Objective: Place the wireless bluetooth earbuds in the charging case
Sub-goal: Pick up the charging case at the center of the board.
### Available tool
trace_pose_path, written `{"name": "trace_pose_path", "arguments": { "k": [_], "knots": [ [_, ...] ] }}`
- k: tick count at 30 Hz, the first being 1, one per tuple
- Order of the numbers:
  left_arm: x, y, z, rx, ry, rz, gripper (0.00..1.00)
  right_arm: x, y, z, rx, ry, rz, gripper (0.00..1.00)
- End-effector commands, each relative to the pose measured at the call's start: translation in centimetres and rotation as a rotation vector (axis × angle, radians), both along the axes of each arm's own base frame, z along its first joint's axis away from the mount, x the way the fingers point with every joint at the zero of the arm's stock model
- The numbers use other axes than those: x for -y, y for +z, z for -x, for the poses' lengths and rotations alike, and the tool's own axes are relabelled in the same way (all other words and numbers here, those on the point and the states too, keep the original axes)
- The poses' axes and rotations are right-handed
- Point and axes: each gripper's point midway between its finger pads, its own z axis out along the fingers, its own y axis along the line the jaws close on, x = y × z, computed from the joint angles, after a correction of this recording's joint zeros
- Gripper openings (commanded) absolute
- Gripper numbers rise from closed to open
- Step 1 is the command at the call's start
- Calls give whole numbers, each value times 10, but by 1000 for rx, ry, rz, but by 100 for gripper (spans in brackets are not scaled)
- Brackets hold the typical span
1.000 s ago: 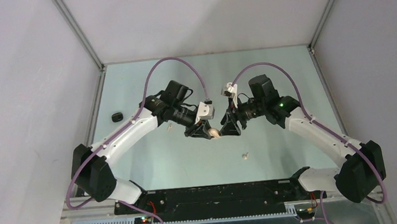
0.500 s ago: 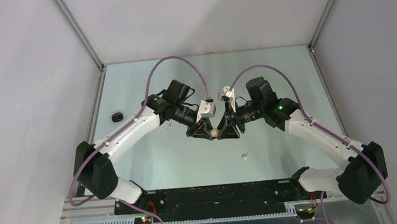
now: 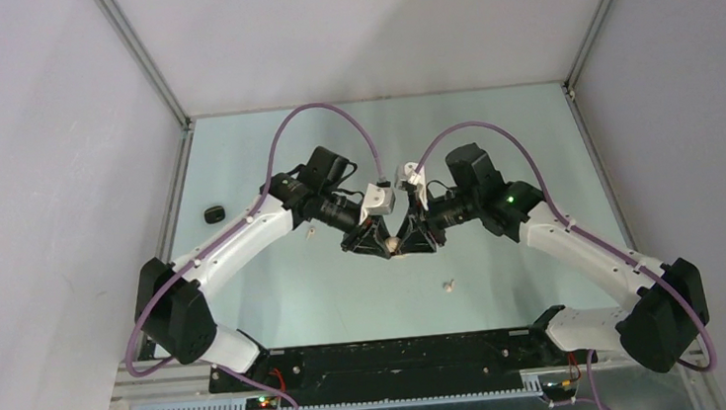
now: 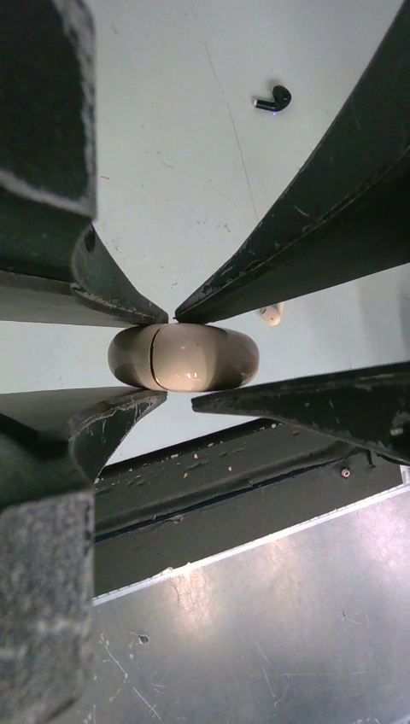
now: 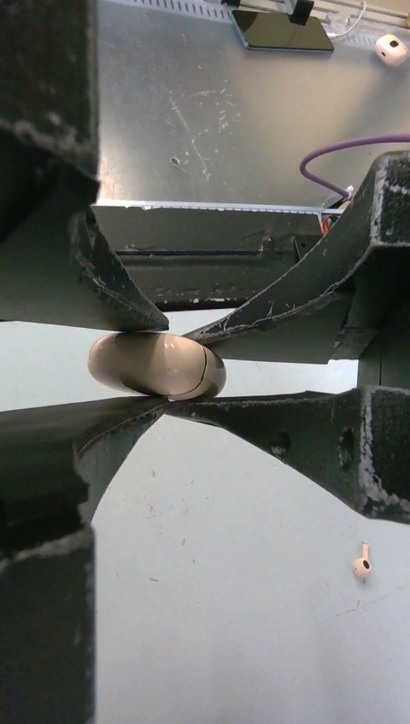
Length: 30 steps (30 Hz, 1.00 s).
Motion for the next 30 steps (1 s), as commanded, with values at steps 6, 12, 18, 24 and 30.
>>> {"name": "trace_pose_path", "arguments": {
  "k": [6,12,18,24,30],
  "knots": [
    [10,24,-3,43,-17,71,6,-1,2,3,34,14,-2,18],
    [10,28,-7,73,13,87,55,0,10,-1,39,-14,-24,6],
    [10,33,-8,91,46,117,83,8,46,-11,59,-79,-122,2],
    [17,39,-9,28,69,150,86,16,82,-19,156,-134,-169,1],
    [23,48,-4,-52,54,184,81,12,69,-27,130,-153,-137,1]
  ]
}}
